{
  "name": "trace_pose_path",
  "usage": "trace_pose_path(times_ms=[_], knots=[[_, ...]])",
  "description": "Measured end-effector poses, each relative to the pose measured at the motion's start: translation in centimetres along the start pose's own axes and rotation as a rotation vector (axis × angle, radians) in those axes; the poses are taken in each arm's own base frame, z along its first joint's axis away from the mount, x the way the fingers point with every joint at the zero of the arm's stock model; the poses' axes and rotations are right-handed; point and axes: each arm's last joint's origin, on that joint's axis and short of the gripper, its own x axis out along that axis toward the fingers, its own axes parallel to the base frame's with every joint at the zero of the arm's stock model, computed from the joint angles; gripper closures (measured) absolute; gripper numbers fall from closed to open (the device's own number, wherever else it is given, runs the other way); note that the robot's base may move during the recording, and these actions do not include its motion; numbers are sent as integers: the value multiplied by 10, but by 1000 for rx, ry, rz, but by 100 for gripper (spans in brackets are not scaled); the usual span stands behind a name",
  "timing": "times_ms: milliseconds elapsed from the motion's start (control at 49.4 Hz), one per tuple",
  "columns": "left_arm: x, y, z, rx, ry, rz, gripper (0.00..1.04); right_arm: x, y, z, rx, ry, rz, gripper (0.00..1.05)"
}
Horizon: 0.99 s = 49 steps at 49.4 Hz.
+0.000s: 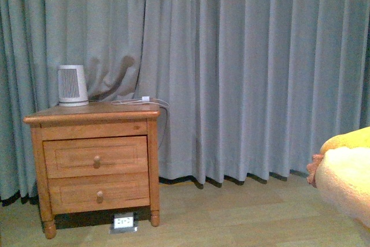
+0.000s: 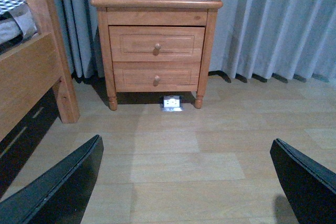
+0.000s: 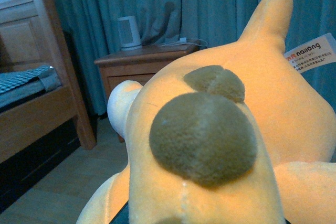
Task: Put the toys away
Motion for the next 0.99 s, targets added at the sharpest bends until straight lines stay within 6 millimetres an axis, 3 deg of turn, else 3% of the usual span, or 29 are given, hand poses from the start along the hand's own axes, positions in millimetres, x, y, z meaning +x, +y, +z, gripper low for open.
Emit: trace_pose_path(times_ms=[991], knots=[[0, 0, 0, 0, -1, 2, 6, 0, 0, 0, 1, 0, -2, 87]])
